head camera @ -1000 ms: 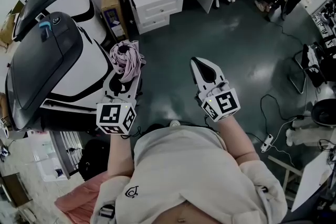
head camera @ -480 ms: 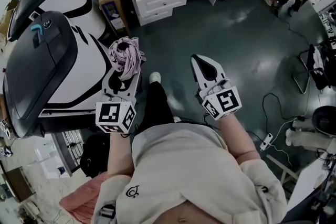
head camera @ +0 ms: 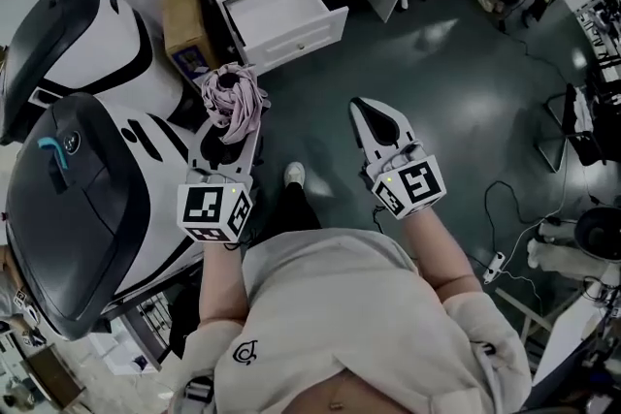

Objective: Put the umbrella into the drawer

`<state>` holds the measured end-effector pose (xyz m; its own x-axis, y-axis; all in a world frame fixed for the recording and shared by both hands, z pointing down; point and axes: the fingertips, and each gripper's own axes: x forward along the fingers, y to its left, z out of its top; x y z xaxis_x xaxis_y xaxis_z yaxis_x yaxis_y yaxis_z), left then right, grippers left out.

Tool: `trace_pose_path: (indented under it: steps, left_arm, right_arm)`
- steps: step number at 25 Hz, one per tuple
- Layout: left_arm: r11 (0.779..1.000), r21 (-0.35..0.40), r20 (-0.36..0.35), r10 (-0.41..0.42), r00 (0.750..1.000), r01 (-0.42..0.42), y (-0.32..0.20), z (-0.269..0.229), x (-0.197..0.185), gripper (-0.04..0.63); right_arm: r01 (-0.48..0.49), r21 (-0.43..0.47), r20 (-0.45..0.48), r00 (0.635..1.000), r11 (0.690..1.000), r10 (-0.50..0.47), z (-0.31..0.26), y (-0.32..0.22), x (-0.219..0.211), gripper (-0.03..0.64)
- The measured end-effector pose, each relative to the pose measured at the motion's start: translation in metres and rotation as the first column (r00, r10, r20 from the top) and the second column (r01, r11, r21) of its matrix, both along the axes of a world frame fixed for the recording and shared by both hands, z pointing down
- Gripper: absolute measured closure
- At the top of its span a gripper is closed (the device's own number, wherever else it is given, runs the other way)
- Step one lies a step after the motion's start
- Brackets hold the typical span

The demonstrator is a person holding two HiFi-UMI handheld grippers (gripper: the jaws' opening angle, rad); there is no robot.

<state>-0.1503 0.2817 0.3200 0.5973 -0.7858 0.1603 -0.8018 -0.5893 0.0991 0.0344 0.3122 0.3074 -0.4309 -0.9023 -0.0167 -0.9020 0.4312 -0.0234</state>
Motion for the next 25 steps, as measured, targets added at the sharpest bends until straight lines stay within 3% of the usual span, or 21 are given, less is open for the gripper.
trace_pose_path:
  steps: [9, 19, 25]
  left_arm:
    - [0.998, 0.000, -0.011, 0.063, 0.998, -0.063, -0.160, -0.006, -0.011, 0.371]
    - [0.997, -0.061, 0.016, 0.054, 0.998, -0.053, -0.253, 0.023, -0.011, 0.371]
    - [0.996, -0.092, 0.057, 0.018, 0.998, -0.013, -0.307, 0.042, 0.010, 0.370]
  right_arm:
    - [-0.059, 0.007, -0.019, 0.998, 0.998, 0.060, -0.012, -0.153, -0.014, 0.612]
    - [-0.039, -0.044, -0.035, 0.999, 0.998, 0.037, 0.008, -0.255, -0.014, 0.612]
    - [0.019, -0.031, -0.025, 1.000, 0.999, -0.019, 0.015, -0.319, 0.002, 0.612]
